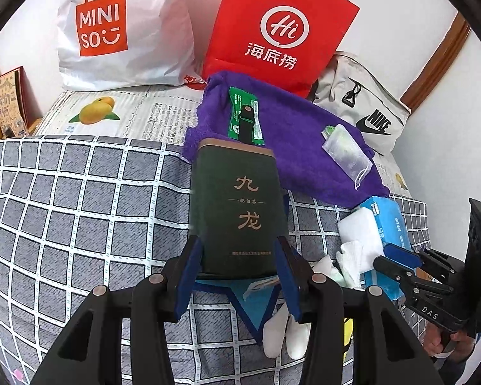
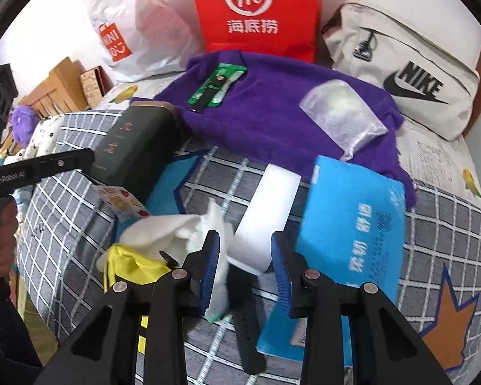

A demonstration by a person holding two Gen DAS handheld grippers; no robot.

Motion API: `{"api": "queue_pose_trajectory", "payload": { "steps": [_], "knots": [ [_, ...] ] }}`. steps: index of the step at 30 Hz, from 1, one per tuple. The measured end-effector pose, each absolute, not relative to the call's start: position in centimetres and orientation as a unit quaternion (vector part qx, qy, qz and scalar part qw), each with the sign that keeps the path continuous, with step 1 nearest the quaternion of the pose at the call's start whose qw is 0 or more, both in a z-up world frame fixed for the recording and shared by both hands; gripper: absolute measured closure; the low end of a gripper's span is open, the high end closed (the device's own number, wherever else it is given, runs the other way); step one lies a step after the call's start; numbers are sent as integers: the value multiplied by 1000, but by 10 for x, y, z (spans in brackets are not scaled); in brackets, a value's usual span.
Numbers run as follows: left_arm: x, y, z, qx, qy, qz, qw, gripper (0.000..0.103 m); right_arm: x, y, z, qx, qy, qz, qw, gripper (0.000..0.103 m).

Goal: Organize soft objects
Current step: 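Lower the box onto the bed with the left tool while the right grasps the white sponge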

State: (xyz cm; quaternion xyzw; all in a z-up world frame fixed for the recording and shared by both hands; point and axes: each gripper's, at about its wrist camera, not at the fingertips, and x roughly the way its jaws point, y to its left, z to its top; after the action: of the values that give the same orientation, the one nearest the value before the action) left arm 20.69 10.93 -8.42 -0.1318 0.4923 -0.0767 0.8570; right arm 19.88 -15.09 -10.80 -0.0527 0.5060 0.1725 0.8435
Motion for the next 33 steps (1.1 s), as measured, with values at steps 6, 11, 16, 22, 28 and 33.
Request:
{"api": "queue_pose_trajectory", "payload": {
  "steps": [6, 11, 16, 22, 28, 33],
  "knots": [
    [206, 109, -83, -132, 491, -79, 857, 59, 195, -155, -108, -50, 518, 168, 837, 69],
    [205, 107, -81, -131, 490, -81, 858, 59, 192, -149, -110, -52, 525, 171, 832, 66],
    [202, 107, -80, -128, 490, -81, 858, 59, 200, -147, -113, -37, 528, 156, 834, 61],
    [195, 110, -79, -125, 487, -78, 861, 59, 212, -139, -122, -44, 527, 129, 839, 54],
    [178, 103, -80, -114, 482, -95, 863, 59, 211, -138, -120, -48, 502, 134, 853, 69],
    [172, 89, -91, -129, 489, -95, 857, 58, 200, -146, -106, -38, 480, 145, 864, 69]
  ]
}}
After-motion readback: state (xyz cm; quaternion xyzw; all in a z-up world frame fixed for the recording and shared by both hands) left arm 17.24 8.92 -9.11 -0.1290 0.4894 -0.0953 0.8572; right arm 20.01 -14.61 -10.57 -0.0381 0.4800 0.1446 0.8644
